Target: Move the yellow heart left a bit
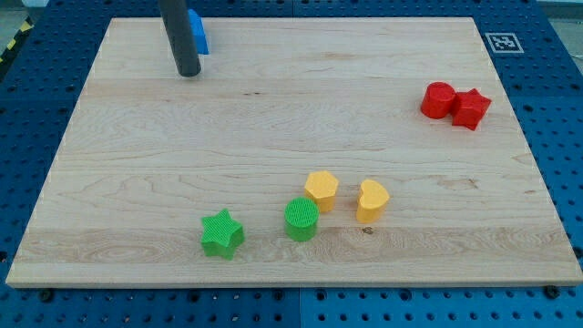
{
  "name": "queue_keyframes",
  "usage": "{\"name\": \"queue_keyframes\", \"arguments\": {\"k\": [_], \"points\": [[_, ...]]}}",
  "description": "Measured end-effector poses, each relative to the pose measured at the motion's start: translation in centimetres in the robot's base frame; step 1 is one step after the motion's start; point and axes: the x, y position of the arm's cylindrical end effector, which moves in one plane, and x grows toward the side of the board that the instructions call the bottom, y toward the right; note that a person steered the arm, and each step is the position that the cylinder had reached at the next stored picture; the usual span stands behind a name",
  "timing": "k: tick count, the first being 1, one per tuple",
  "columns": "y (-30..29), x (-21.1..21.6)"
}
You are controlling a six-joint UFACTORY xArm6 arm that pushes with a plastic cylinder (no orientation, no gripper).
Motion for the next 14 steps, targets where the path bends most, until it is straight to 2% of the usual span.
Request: {"name": "queue_keyframes", "arguments": {"k": [1,2,4,6,7,9,10,13,14], "points": [[0.0,0.1],[0.0,2.5],[0.1,2.6],[7.7,6.1],[8.9,8.7],[13.6,10.1],[19.3,12.6],[22.8,15.7],[25.4,17.9]]}}
